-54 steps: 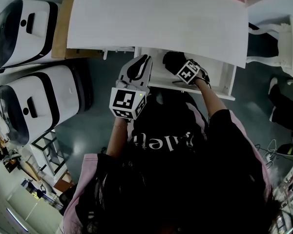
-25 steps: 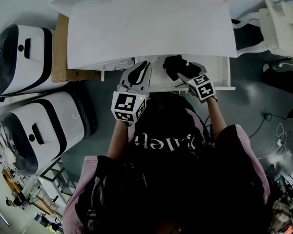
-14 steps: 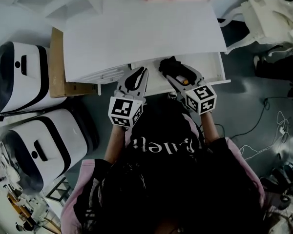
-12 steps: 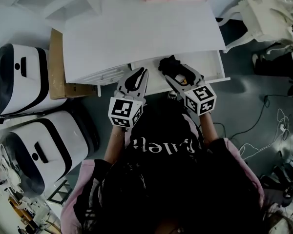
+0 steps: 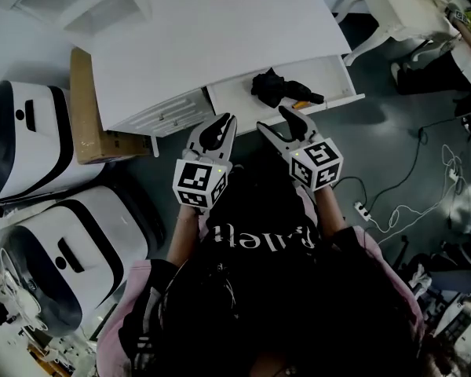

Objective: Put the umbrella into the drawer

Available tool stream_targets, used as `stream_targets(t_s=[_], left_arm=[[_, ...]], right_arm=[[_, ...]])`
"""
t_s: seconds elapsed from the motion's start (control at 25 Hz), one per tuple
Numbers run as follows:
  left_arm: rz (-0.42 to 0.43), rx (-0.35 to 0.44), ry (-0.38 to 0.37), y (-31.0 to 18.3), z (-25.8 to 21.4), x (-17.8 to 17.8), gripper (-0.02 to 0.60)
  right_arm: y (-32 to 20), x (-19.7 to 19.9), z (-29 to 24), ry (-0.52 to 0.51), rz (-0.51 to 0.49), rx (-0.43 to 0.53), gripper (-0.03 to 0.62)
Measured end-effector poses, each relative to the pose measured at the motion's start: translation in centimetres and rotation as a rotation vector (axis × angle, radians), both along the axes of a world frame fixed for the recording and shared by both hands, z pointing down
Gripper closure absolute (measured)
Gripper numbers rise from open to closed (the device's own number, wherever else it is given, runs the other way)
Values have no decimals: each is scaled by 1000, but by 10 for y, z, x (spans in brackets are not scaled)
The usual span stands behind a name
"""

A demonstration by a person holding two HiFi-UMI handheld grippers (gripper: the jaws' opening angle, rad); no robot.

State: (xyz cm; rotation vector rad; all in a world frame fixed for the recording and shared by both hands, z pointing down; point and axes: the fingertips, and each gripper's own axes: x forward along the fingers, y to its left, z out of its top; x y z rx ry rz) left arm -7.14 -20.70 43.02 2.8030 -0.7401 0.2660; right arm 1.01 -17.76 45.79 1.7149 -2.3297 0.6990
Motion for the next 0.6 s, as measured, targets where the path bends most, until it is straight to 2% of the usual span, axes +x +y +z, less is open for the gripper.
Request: stream_targets(t_s=[0.24, 0.6], left_arm=[[17, -6, 18, 17, 0, -12, 535], [-27, 4, 34, 36, -10, -15, 535]], right_arm=[[33, -27, 7, 14, -13, -47, 278], [57, -36, 5, 19, -77, -71, 279]])
